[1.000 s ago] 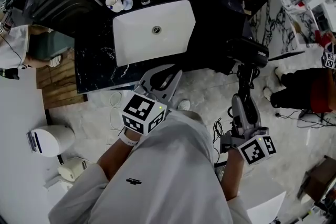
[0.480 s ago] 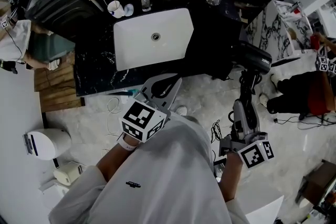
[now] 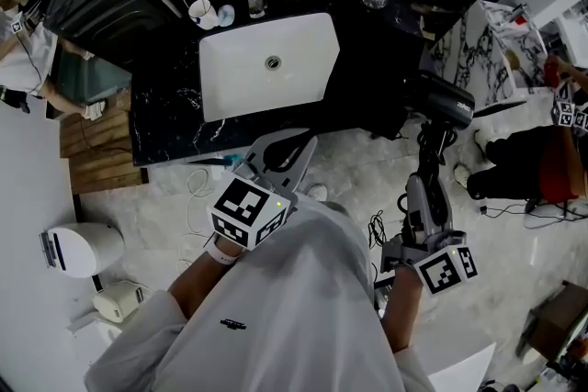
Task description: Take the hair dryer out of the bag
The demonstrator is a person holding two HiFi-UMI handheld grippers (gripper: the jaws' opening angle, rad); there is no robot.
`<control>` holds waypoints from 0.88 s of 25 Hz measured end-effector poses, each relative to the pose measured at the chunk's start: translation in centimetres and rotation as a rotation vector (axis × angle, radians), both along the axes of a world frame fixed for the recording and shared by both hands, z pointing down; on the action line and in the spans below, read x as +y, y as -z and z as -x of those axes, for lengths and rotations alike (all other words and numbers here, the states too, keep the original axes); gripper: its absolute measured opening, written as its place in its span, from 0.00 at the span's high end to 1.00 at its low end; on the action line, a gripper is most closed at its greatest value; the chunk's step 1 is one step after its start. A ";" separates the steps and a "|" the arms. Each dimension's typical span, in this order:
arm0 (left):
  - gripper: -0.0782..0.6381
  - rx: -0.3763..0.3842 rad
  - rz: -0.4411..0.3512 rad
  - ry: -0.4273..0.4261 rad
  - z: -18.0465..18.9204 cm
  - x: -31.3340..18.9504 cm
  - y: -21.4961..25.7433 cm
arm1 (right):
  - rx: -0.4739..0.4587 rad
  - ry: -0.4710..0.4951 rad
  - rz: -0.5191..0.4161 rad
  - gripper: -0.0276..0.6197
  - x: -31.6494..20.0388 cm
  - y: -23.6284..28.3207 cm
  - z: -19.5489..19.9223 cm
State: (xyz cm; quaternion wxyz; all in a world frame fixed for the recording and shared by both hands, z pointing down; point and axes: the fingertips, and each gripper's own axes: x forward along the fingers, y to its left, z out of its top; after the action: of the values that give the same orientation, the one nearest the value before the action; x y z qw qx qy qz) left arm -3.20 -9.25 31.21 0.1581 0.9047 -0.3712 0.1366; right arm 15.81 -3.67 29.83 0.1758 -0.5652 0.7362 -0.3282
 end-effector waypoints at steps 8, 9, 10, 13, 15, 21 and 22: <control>0.88 -0.007 0.007 -0.008 -0.4 0.1 -0.1 | 0.009 0.001 -0.004 0.62 0.1 0.0 0.0; 0.88 -0.008 0.007 -0.010 -0.5 0.1 -0.2 | 0.009 0.000 -0.003 0.62 0.1 0.0 0.1; 0.88 -0.008 0.007 -0.011 -0.5 0.0 -0.2 | 0.009 -0.001 -0.002 0.62 0.1 -0.1 0.1; 0.88 -0.011 0.006 -0.017 -0.6 0.0 -0.2 | 0.011 -0.003 -0.002 0.62 0.0 -0.2 0.3; 0.88 -0.013 0.006 -0.019 -0.7 -0.1 -0.1 | 0.012 -0.003 -0.001 0.62 0.1 -0.1 0.3; 0.88 -0.014 0.005 -0.020 -0.7 -0.1 0.0 | 0.001 -0.007 0.004 0.62 0.0 -0.2 0.2; 0.88 -0.013 0.006 -0.020 -0.7 -0.1 0.0 | 0.000 -0.007 0.004 0.62 0.0 -0.2 0.3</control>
State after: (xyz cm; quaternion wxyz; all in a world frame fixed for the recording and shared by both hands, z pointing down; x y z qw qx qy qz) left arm -2.50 -9.34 31.23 0.1567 0.9070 -0.3629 0.1452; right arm 15.54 -3.62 30.06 0.1757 -0.5680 0.7337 -0.3288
